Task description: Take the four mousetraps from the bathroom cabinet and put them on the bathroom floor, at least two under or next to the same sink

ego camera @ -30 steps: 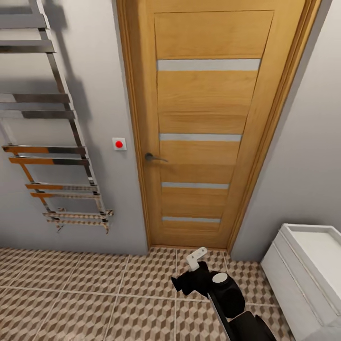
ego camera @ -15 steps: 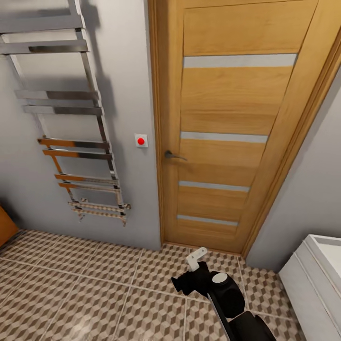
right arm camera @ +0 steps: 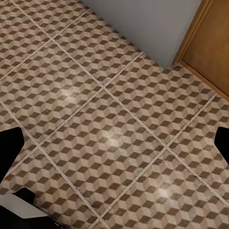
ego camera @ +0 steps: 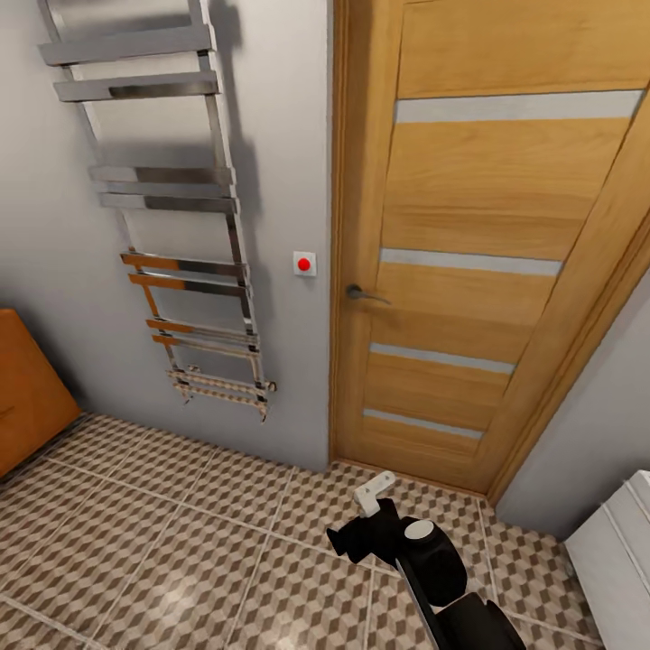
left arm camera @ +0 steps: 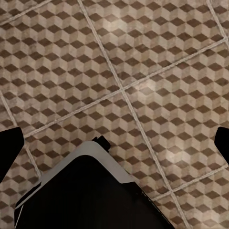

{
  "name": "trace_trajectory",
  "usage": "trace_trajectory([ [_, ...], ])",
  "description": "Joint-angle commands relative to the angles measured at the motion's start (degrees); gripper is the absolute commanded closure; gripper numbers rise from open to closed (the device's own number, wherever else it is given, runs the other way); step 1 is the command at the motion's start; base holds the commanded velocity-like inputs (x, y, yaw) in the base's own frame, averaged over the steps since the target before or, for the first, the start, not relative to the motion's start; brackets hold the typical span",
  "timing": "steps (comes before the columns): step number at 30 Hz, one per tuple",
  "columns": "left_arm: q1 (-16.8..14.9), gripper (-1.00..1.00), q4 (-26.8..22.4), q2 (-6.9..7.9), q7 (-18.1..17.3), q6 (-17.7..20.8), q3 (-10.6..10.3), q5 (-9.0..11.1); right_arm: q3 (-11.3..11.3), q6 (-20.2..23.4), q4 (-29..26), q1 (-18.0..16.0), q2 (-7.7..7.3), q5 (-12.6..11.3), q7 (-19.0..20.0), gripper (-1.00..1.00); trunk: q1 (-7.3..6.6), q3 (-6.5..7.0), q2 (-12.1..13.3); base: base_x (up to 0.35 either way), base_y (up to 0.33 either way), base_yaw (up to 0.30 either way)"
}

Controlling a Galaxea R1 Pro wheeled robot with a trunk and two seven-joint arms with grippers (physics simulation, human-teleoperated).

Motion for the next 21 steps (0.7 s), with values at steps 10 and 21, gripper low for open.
trace_trajectory([
  [10, 0.0, -1.0, -0.4, 0.0, 0.4, -0.1, -0.2, -0.1, 0.0, 0.0, 0.1, 0.0, 0.0, 0.0, 0.0, -1.0, 0.0, -0.53, 0.0, 0.0, 0.0, 0.241],
  [21, 0.1, -1.0, -0.6, 0.08, 0.4, -0.1, -0.1, -0.1, 0.0, -0.1, 0.1, 0.0, -0.03, 0.0, 0.0, -1.0, 0.0, -1.13, 0.0, 0.0, 0.0, 0.241],
])
